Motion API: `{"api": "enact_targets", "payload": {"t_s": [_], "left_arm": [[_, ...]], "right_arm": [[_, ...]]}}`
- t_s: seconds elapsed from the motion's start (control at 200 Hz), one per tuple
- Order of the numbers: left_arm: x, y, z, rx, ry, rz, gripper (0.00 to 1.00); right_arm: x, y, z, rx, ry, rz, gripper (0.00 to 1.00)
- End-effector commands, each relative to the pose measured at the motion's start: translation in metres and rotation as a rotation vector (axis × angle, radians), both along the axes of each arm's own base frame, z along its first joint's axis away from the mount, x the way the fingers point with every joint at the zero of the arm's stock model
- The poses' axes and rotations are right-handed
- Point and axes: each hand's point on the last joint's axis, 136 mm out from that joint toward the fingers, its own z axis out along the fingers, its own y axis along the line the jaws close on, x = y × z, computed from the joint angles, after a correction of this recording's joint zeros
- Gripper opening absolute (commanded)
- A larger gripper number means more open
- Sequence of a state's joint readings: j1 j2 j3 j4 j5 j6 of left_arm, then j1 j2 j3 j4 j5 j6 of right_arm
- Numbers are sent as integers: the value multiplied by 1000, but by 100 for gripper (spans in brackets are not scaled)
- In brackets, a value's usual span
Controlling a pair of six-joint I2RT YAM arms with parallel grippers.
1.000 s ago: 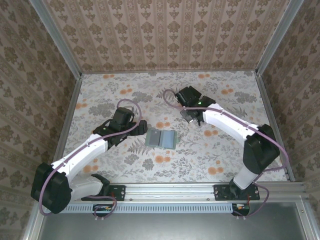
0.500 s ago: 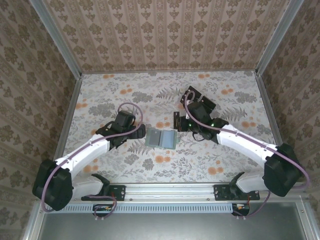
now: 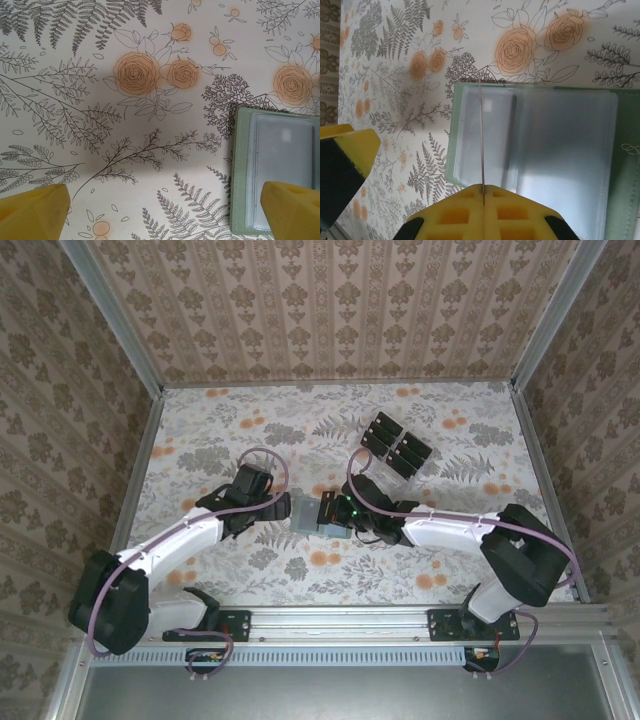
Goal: Put the credit cards into the card holder
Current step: Insert the credit card into the card slot.
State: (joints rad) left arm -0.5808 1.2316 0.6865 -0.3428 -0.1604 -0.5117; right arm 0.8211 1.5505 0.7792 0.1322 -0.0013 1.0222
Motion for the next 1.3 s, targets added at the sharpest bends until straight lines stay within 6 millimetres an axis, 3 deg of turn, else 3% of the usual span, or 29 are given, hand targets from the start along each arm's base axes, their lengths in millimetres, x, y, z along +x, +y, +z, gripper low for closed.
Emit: {"api": "enact_targets", "payload": {"t_s": [0.0, 0.305, 0.6, 1.03, 1.295], "left_arm": [[2, -1, -2, 11, -7, -19, 100], [4, -6, -2, 15, -5, -39, 100], [3, -17, -1, 26, -4, -79, 100], [15, -55, -7, 45, 1, -166, 100], [14, -58, -26, 103, 31, -173, 100]], "right_arm": [[4, 0, -8, 6, 2, -47, 0], [-5, -25, -43, -99, 54, -45, 0], [-3, -50, -59, -143, 141, 34, 0], [-6, -46, -66, -100, 176, 59, 0], [-7, -45, -57, -72, 156, 53, 0]]}}
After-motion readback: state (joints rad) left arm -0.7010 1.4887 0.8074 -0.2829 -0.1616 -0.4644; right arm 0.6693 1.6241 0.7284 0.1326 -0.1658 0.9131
